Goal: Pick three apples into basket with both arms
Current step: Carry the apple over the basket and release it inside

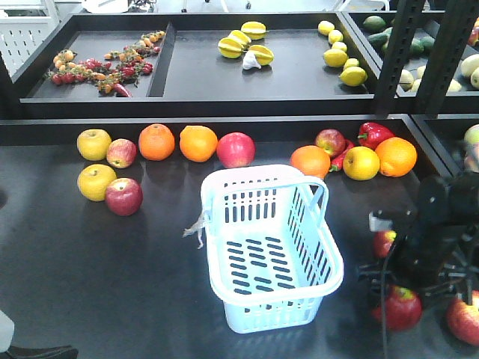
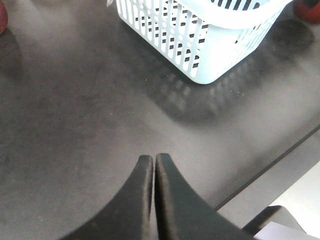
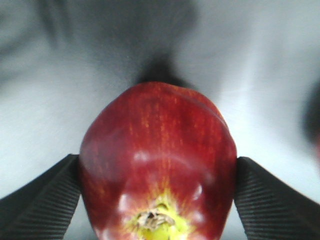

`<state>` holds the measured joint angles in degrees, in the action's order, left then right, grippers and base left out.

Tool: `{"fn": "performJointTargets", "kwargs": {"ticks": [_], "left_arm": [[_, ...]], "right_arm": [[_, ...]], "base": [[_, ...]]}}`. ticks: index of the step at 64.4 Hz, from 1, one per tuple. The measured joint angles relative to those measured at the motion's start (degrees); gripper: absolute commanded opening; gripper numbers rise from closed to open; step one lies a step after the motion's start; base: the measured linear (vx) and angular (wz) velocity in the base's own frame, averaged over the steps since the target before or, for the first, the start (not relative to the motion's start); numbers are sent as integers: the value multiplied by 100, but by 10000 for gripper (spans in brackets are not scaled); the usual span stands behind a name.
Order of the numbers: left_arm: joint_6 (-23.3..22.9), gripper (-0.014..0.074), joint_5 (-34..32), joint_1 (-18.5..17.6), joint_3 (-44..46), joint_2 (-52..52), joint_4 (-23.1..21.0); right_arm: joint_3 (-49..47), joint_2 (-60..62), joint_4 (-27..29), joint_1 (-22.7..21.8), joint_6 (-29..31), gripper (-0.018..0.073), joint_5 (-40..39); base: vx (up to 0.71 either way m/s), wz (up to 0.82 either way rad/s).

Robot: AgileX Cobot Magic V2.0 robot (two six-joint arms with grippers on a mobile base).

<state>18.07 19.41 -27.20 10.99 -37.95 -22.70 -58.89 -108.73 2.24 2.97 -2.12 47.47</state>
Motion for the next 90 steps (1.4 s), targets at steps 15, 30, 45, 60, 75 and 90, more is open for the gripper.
{"fn": "performJointTargets", "kwargs": {"ticks": [15,30,45,60,75,90], "left_arm": [[0,-8,0,0,0,0,0],[0,-8,0,0,0,0,0],[0,-8,0,0,0,0,0],[0,-8,0,0,0,0,0],[0,-8,0,0,0,0,0],[0,-8,0,0,0,0,0]], "right_arm": [[2,1280,-112,-12,67,-7,467],[13,2706,714,224,603,-3,485],[13,2708,2281,1242,1542,0,-130],[-106,1659,2461,1777,1825,41,-982],[-710,832,2507,1837,2244,331,-691],[-838,723,2507,1837,2328,697,-668]], "base": [[0,0],[0,0],[0,0],[0,0],[0,0],[0,0]]}}
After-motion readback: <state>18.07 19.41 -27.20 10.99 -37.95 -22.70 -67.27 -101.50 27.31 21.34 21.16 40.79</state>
